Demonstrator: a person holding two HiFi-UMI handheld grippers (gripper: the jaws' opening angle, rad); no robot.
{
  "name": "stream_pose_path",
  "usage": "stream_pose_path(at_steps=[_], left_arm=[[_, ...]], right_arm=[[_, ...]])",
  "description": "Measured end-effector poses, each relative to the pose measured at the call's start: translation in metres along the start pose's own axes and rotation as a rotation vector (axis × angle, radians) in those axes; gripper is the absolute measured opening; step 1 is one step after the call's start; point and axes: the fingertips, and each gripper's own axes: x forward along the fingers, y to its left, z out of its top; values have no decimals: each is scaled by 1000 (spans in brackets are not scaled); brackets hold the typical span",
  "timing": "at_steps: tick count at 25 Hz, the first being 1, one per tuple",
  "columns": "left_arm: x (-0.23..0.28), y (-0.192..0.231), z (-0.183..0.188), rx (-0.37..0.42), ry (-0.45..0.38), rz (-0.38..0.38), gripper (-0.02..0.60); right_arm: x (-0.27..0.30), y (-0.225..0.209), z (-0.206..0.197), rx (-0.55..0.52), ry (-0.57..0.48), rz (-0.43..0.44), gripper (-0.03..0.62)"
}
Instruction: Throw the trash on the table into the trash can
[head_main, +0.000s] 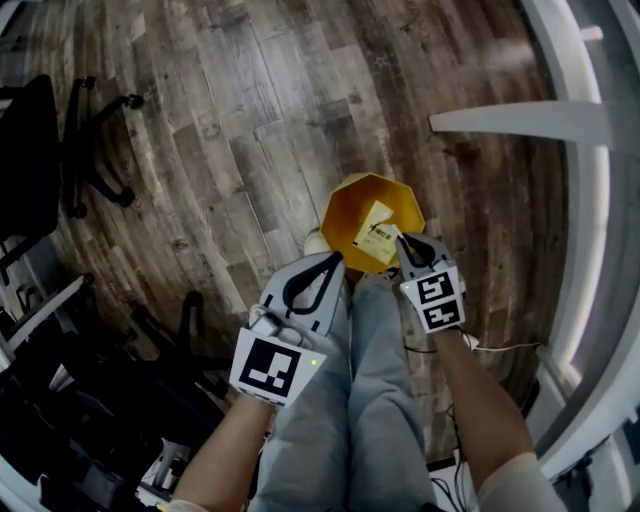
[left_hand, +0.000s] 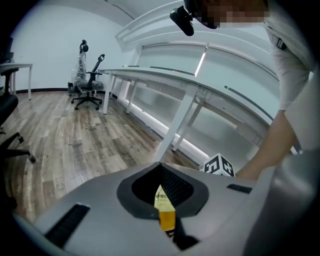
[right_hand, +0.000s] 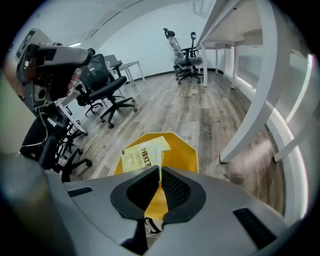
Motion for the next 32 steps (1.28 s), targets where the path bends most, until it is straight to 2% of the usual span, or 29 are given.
stream_pose_path(at_steps=[9,12,14,20,26,28,32], left_arm=[[10,3,-27,-39,13,-2,2],[11,3,-26,-42,11,-1,0],[12,4,-25,-39,9,-1,2],[12,2,-20,-31,15,3,0],[-5,-6,8,-27,-8,7,2],[-13,-10,24,-34,-11,3,2],[-37,-19,64,5,-39,15,2]], right_arm=[[27,-10,-8,2,18,-27,46],[29,-14,-10,11,39,-49,161],[28,-15,-11,7,42,-60,187],[23,-15,-10,-1,42,-59,193],[-7,-8,14,32,23,-39,193],[-26,-2,30,47,-5,-16,192],[-73,13,70,86,-76,53,165]])
